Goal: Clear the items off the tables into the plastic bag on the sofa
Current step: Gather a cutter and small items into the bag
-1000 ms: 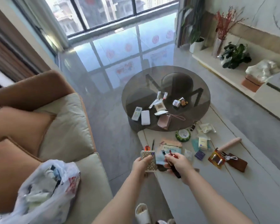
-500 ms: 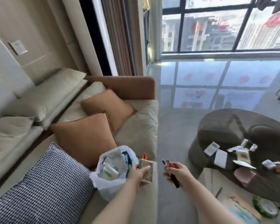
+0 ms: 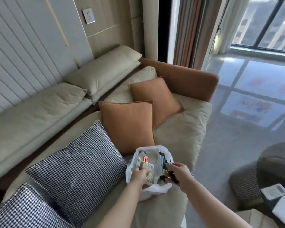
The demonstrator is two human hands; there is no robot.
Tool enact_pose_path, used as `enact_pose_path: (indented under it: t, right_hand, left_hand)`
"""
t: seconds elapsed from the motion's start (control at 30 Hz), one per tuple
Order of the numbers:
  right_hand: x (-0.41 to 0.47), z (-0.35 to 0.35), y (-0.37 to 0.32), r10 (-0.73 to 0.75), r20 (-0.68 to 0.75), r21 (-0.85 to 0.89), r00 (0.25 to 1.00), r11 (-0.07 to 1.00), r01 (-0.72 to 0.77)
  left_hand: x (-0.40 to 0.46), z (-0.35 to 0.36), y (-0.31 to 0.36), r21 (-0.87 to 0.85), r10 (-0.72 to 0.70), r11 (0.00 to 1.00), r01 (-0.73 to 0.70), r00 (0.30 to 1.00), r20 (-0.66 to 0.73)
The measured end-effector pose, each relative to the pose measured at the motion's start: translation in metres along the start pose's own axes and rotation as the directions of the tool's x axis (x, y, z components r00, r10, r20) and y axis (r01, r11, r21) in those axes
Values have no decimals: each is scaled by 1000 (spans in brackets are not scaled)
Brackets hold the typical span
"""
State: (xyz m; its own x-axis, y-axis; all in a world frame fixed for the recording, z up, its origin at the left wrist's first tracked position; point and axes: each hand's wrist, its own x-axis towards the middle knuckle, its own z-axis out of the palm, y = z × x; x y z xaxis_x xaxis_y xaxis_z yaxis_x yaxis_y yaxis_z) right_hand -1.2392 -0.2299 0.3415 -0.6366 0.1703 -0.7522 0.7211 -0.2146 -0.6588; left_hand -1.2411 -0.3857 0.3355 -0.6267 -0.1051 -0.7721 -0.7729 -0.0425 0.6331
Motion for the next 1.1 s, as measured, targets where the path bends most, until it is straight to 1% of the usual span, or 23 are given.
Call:
enact_pose_path:
  t: [0.1, 0.23, 0.33, 0.4, 0.5, 0.63, 0.83, 0.9, 0.97, 1.03, 1.1]
  right_hand:
    - [33, 4, -7, 30, -43, -125, 999, 992, -35]
    - [81, 3, -14, 114, -59, -205, 992, 971, -124]
    - [116, 0, -13, 175, -54, -259, 983, 948, -183]
    - [138, -2, -11, 199, -84, -308, 976, 927, -215]
    - [172, 3, -1, 243, -52, -397, 969, 885, -244]
    - [209, 15, 11, 194, -30, -555, 980, 812, -178]
    - [234, 24, 20, 150, 50, -675, 987, 734, -77]
    - [238, 22, 21, 127, 76, -739, 989, 673, -30]
    - [240, 19, 19, 91, 121, -809, 988, 586, 45]
    - [241, 16, 13, 32, 157, -871, 987, 475, 123]
    - [242, 12, 5, -45, 161, -897, 986, 410, 165]
  left_hand:
    - [23, 5, 6, -12, -37, 999, 36, 998, -49]
    - [56, 19, 14, 14, -78, 997, 80, 990, -118]
    - [78, 34, 15, 86, -92, 991, 104, 986, -138]
    - [96, 44, 14, 107, -92, 988, 111, 981, -169]
    - [123, 56, 11, 91, -129, 984, 151, 969, -209]
    - [161, 63, 8, 174, -123, 970, 173, 957, -262]
    - [194, 65, 0, 302, -102, 932, 199, 946, -307]
    - [197, 66, -2, 330, -100, 920, 211, 941, -323]
    - [197, 65, -4, 358, -83, 911, 206, 940, -330]
    - [195, 64, -6, 404, -50, 896, 187, 944, -325]
    - [193, 62, -6, 436, -25, 884, 171, 946, -322]
